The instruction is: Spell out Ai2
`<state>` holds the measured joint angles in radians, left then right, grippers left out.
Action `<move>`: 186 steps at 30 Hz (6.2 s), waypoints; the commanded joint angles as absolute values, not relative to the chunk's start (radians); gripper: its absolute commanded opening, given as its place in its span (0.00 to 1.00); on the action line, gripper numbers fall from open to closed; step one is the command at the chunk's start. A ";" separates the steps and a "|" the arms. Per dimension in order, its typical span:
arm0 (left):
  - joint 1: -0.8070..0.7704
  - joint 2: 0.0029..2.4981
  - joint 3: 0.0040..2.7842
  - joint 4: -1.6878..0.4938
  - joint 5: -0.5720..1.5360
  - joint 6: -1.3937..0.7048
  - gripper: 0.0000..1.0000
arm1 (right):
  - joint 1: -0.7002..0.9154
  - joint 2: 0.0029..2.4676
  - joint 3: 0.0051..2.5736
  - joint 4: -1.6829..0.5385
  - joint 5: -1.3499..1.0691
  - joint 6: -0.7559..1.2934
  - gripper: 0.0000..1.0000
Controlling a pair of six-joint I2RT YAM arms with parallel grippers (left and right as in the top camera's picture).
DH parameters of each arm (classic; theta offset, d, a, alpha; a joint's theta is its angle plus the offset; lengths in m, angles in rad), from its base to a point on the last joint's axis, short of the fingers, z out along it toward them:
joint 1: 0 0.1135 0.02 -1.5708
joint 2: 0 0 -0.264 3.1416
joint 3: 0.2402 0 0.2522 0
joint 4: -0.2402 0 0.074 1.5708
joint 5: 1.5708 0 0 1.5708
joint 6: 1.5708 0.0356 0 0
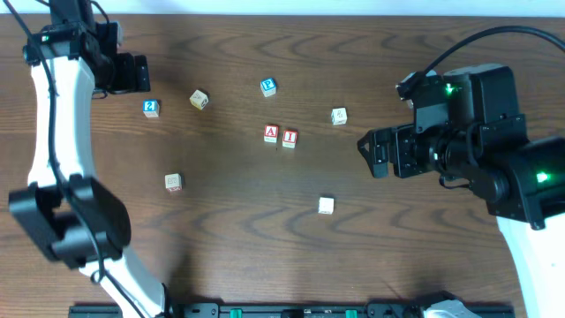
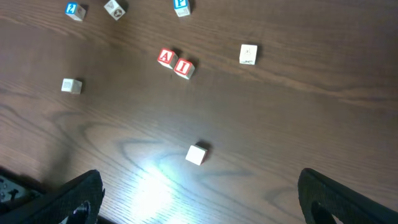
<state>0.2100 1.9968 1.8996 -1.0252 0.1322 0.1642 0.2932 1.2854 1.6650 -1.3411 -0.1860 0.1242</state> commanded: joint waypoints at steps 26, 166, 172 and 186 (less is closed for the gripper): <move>0.213 2.337 1.992 -0.825 0.177 0.311 0.95 | 0.302 1.283 1.665 -1.370 -0.184 0.118 0.99; -0.656 2.407 2.032 -1.020 0.071 -0.240 0.06 | 0.093 1.047 2.155 -1.563 0.078 0.096 0.99; -0.656 2.407 2.032 -1.024 0.072 -0.293 0.06 | 0.093 1.047 2.155 -1.562 0.079 0.096 0.99; -0.656 2.407 2.032 -1.021 0.072 -0.391 0.06 | 0.093 1.047 2.155 -1.562 0.078 0.096 0.99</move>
